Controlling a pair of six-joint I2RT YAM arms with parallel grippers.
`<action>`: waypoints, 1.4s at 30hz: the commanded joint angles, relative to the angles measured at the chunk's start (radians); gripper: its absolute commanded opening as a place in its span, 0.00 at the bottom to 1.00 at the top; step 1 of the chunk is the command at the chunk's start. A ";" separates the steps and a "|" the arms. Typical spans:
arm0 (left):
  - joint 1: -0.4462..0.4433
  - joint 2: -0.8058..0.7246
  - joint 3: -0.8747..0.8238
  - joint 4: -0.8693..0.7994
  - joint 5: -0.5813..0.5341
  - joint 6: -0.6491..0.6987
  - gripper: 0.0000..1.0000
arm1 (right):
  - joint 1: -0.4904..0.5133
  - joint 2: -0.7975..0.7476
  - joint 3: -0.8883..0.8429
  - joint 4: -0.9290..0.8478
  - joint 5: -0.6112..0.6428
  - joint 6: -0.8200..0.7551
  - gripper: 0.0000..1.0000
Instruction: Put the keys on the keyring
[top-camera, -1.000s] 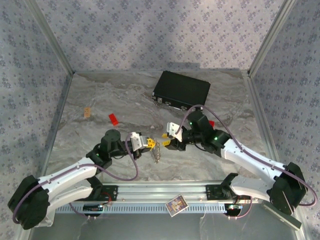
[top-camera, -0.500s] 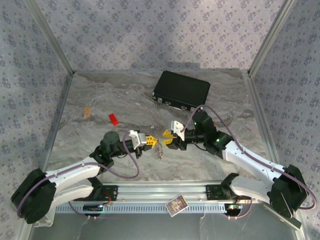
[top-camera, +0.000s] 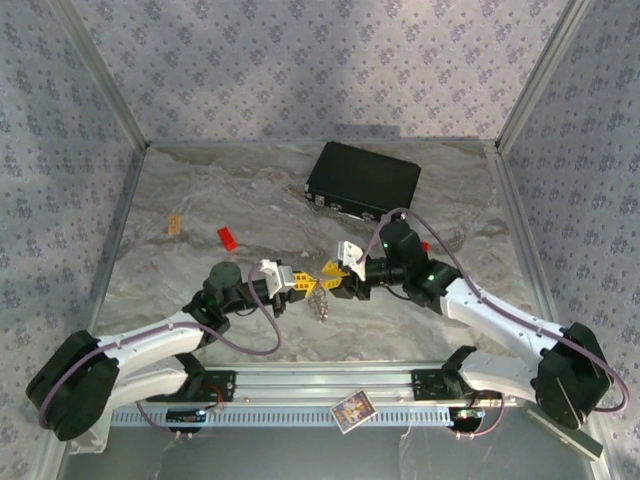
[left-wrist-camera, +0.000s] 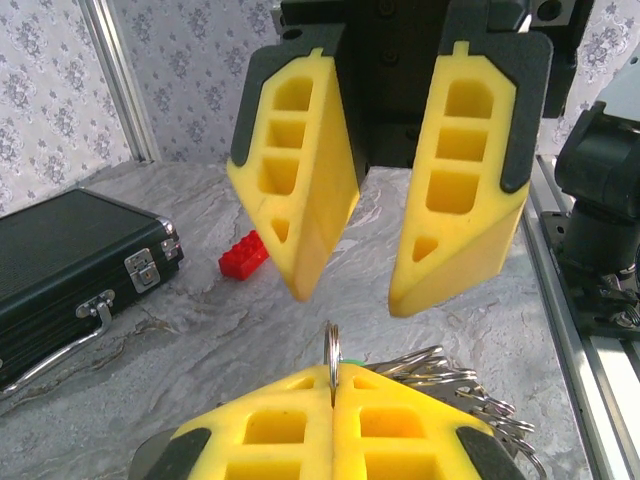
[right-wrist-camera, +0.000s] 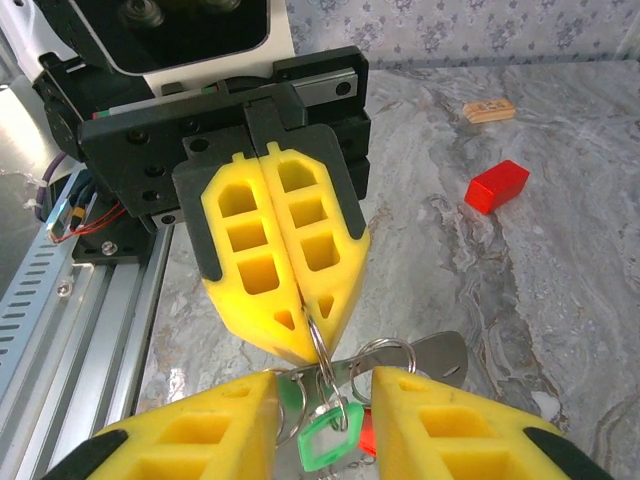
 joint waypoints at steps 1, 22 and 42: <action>-0.002 -0.009 0.022 0.072 0.040 -0.010 0.00 | 0.016 0.024 0.046 -0.018 -0.011 -0.019 0.30; -0.005 -0.056 0.066 -0.092 0.018 0.035 0.14 | 0.052 0.092 0.149 -0.178 0.035 -0.105 0.00; -0.012 -0.124 0.274 -0.668 -0.025 0.274 0.19 | 0.150 0.131 0.344 -0.458 0.207 -0.295 0.00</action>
